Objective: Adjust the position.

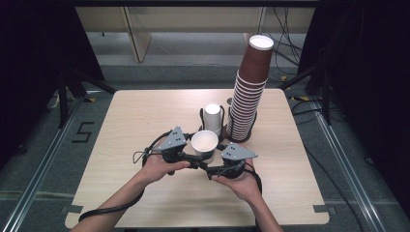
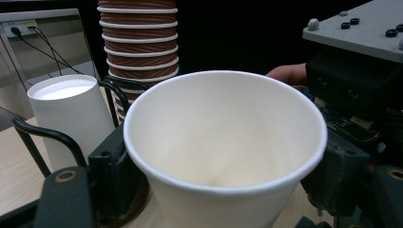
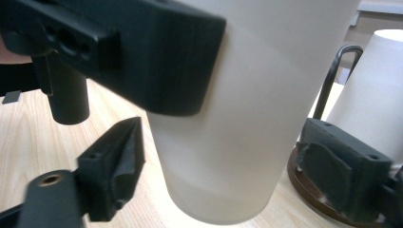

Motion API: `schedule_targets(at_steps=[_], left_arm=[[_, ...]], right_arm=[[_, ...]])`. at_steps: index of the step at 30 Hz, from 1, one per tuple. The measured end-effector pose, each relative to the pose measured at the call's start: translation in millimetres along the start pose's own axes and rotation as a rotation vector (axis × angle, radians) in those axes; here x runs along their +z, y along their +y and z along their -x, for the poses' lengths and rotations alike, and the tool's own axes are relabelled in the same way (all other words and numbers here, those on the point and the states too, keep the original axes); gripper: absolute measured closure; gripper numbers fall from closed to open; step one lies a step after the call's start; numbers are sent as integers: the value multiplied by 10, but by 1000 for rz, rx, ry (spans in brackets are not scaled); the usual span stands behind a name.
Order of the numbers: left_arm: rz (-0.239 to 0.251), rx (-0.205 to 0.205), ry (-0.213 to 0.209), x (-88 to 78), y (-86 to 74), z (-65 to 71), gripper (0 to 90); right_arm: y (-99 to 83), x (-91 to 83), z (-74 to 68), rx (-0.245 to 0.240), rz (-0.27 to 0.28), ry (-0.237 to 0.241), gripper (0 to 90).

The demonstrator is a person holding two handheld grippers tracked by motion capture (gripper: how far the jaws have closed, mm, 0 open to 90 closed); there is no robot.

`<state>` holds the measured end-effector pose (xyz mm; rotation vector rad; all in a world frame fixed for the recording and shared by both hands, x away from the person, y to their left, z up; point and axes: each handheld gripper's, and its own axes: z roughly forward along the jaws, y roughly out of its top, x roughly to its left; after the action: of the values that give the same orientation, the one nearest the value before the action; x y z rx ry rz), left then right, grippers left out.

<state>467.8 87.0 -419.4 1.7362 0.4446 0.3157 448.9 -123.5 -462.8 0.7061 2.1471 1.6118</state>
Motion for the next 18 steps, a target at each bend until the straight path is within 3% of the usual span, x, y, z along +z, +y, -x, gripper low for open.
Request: schedule_targets(at_steps=[5,6,18], left_arm=[[-5,18,13,-29,9,-6,233],[-4,17,16,-37,12,-9,233],[10,31,38,-134,47,-31,236]], right_arm=[[-7,12,-2,-3,-6,22,117],[-11,18,3,-22,6,13,105],[-30,-27,13,-23,-17,-27,54]])
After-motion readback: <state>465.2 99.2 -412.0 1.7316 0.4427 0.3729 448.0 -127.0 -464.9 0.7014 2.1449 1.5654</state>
